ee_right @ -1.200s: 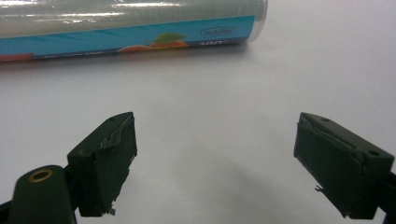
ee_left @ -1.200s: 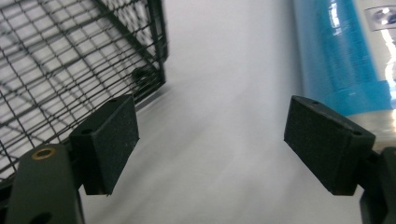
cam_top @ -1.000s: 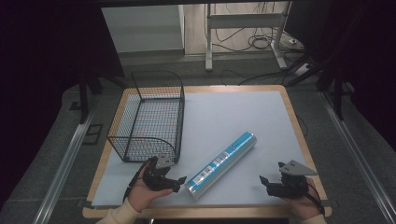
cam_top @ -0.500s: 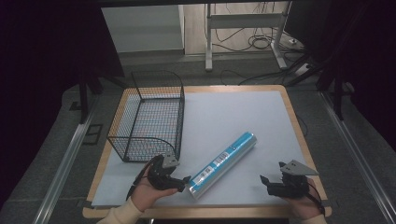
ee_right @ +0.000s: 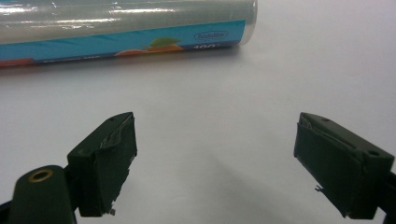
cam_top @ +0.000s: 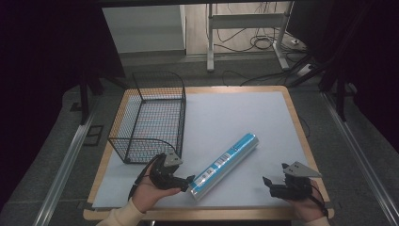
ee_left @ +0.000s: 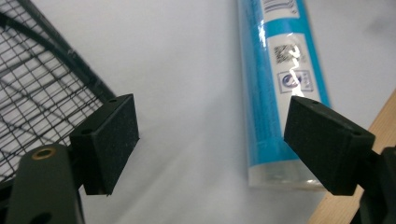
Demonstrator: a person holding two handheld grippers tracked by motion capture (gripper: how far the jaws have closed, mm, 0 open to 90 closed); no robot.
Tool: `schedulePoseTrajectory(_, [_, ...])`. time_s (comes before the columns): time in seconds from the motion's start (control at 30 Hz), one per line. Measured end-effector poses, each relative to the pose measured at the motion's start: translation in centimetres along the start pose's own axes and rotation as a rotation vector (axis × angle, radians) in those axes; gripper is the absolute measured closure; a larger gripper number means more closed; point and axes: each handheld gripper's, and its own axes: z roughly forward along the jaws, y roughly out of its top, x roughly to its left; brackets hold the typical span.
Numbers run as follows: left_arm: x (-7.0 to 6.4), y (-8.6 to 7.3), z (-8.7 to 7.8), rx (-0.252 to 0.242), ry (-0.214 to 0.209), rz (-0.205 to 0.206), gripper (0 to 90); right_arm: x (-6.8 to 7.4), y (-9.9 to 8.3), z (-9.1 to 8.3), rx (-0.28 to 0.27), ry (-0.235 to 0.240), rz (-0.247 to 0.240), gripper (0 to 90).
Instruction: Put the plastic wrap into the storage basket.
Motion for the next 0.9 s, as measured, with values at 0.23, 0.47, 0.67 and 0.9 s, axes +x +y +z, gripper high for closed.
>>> schedulePoseTrajectory(0.23, [-0.5,0.7,0.4,0.007,-0.011,0.005,16.3,0.0,0.0,0.0,0.001,0.000,-0.002,13.4])
schedulePoseTrajectory(0.47, [-0.9,1.4,0.9,0.021,-0.025,0.027,16.1,-0.1,-0.1,0.0,0.003,-0.003,-0.002,13.4])
schedulePoseTrajectory(0.67, [-1.3,2.2,1.3,0.029,-0.035,0.038,15.6,-0.1,-0.1,0.0,0.008,-0.005,-0.002,13.4])
schedulePoseTrajectory(0.9, [-1.7,3.1,1.9,0.062,-0.030,0.054,15.2,-0.1,-0.1,0.0,0.009,-0.004,-0.001,13.3])
